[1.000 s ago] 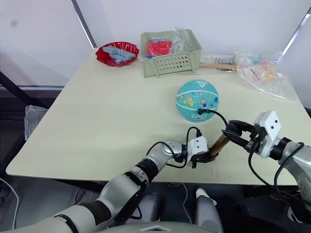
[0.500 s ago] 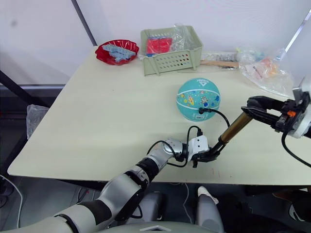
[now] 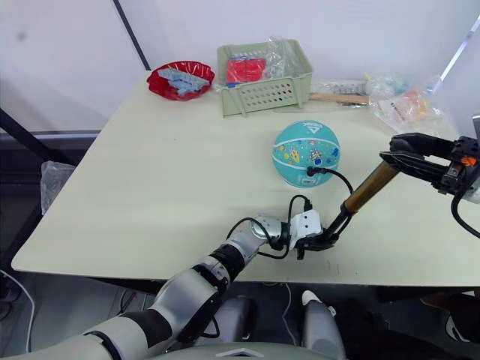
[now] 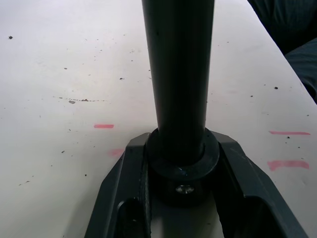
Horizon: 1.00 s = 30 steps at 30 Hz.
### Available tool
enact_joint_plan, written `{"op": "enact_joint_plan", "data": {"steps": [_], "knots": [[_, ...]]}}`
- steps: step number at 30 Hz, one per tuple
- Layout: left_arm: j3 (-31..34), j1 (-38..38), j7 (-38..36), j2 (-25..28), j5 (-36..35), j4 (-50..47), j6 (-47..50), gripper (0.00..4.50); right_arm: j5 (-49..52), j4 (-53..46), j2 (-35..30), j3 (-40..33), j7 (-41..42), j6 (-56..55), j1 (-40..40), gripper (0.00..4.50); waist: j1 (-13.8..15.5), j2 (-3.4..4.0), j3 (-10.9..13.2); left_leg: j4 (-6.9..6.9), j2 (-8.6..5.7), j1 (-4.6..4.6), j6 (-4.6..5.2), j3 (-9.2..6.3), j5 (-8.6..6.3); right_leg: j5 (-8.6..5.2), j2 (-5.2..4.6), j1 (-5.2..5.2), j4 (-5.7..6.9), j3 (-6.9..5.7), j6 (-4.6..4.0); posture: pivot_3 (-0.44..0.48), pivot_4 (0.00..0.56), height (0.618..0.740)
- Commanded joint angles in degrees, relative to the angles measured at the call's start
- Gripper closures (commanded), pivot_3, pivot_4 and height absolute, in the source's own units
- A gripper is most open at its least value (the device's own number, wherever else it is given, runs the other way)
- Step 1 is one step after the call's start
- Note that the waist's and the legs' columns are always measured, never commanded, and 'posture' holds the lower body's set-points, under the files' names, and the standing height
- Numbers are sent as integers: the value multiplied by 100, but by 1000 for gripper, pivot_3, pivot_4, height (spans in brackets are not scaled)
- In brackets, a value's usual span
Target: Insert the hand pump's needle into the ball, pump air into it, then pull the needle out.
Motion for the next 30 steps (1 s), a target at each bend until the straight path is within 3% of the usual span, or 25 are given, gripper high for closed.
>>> {"op": "enact_joint_plan", "data": {"steps": [1,17,24,30], "knots": [[-199,283,125,286,430,658,457,3312,-438,-119,182,308,-124,-172,273,2867,-7,-4,-6,0,2,2,-1,-1,0,0,0,2,0,0,0,0,150,737],[-188,260,177,284,427,657,473,3312,-2282,241,1280,2349,-317,-1574,853,2867,-23,-60,-56,0,5,21,-25,-6,-14,-2,-3,14,-1,-2,-3,0,150,737],[-187,269,196,269,423,659,435,3312,-2758,521,1700,2596,-397,-2139,993,2867,-31,-72,-71,0,7,28,-26,-8,-15,-2,-2,19,0,-1,-3,0,150,737],[-197,266,217,258,430,671,426,3312,-2338,323,1618,2137,-212,-2088,835,2867,-27,-64,-66,0,8,35,-28,-11,-16,-2,-9,26,0,0,-4,0,150,737]]}}
